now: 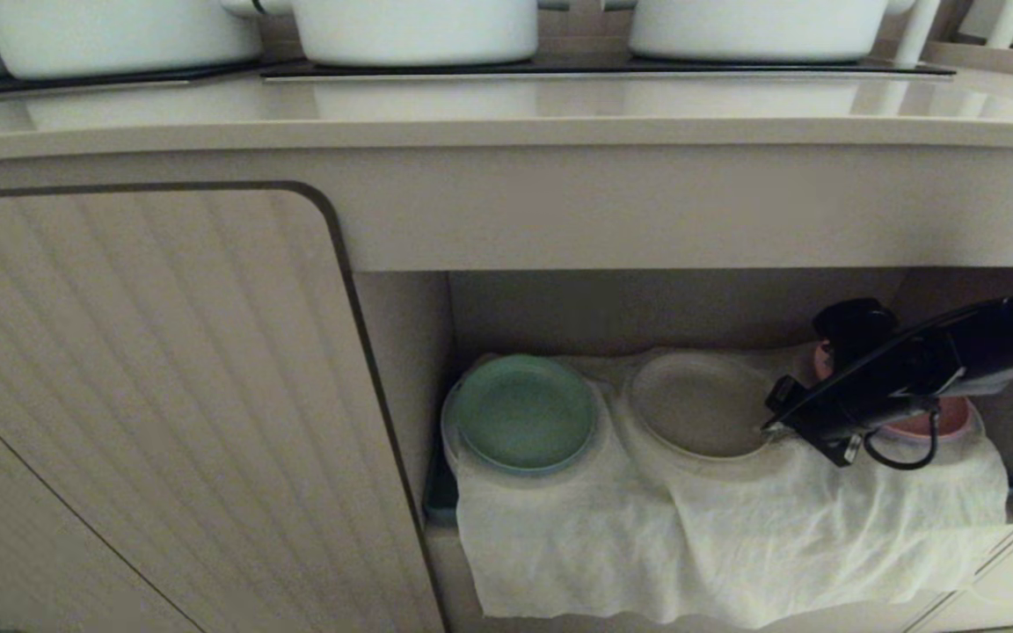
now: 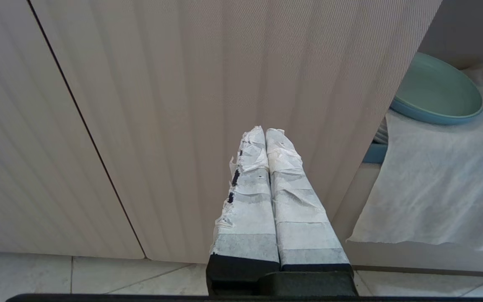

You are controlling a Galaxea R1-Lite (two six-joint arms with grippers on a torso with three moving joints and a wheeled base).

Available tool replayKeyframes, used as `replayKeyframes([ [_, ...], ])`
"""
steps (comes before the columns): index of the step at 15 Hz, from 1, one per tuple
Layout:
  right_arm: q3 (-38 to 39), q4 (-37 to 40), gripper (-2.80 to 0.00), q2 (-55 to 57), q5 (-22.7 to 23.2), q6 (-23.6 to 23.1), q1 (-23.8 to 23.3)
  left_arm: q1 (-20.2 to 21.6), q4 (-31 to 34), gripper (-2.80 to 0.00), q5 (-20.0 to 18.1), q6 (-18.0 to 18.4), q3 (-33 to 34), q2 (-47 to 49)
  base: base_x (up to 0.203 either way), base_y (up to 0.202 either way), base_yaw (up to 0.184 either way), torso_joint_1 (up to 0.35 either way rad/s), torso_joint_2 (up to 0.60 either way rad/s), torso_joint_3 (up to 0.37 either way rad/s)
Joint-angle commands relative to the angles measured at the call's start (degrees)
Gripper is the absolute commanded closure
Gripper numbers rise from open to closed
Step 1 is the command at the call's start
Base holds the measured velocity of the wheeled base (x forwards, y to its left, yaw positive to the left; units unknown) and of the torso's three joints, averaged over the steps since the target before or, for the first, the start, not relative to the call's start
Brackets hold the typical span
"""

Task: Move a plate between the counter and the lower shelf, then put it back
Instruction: Put the plate in the cupboard

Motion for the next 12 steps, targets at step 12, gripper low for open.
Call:
replayKeyframes([
  [12, 4.22, 0.01, -2.8, -2.09, 0.06, -0.79, 0.0, 0.02, -0.03, 0.0, 0.03, -0.04, 0.0, -0.01, 0.0, 0.0, 0.0, 0.0, 0.0, 0.0],
])
